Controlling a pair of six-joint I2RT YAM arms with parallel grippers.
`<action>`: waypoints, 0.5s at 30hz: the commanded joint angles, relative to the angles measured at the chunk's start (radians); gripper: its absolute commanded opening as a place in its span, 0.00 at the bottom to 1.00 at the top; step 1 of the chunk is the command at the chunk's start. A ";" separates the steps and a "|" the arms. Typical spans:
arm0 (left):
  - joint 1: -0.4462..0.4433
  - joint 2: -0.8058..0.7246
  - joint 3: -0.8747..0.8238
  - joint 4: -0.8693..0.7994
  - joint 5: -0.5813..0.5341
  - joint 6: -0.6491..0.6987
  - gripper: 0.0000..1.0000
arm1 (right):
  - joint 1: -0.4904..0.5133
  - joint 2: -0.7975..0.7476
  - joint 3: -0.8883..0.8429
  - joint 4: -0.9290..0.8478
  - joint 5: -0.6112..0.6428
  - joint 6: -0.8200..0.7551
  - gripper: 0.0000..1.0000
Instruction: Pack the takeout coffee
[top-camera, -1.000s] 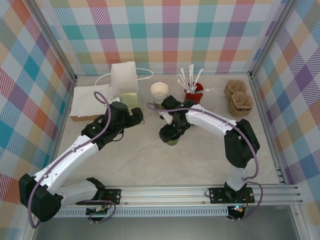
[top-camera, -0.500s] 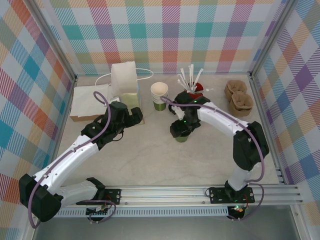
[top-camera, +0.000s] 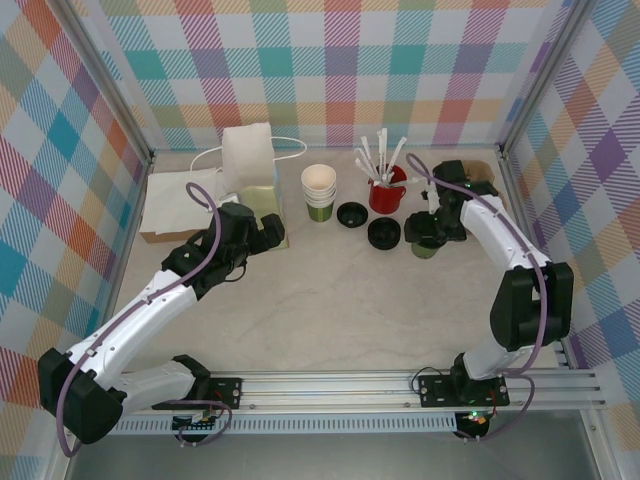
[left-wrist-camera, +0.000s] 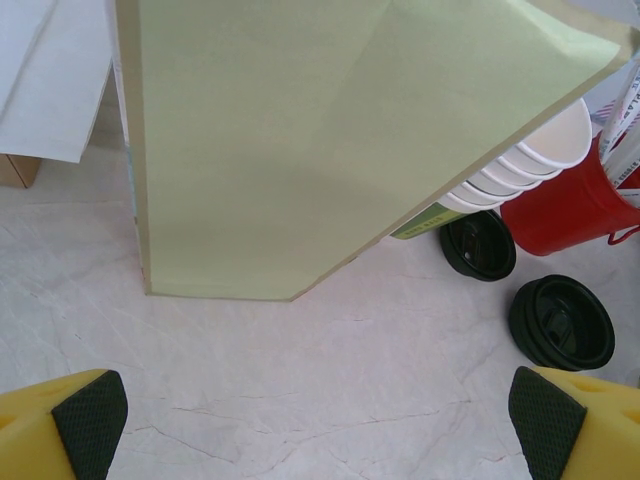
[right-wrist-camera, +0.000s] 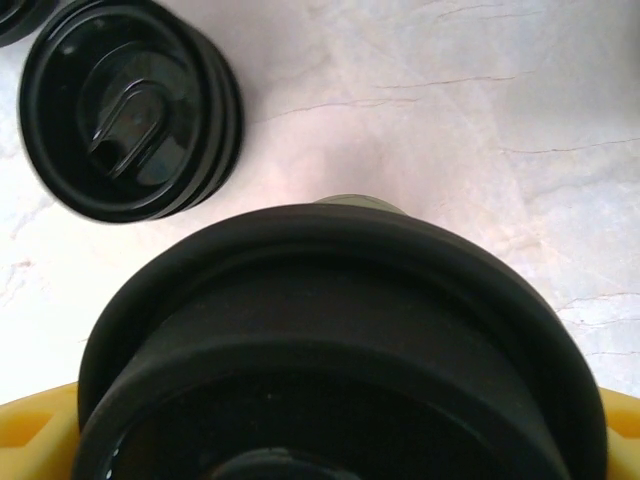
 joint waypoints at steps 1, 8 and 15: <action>0.009 -0.030 0.002 0.003 -0.009 0.017 1.00 | -0.011 0.060 0.030 0.016 -0.002 -0.004 0.83; 0.011 -0.041 0.005 0.005 -0.011 0.026 1.00 | -0.031 0.110 0.037 0.028 -0.021 -0.003 0.91; 0.010 -0.027 0.029 0.013 0.006 0.031 1.00 | -0.032 0.071 0.049 0.004 -0.035 -0.009 1.00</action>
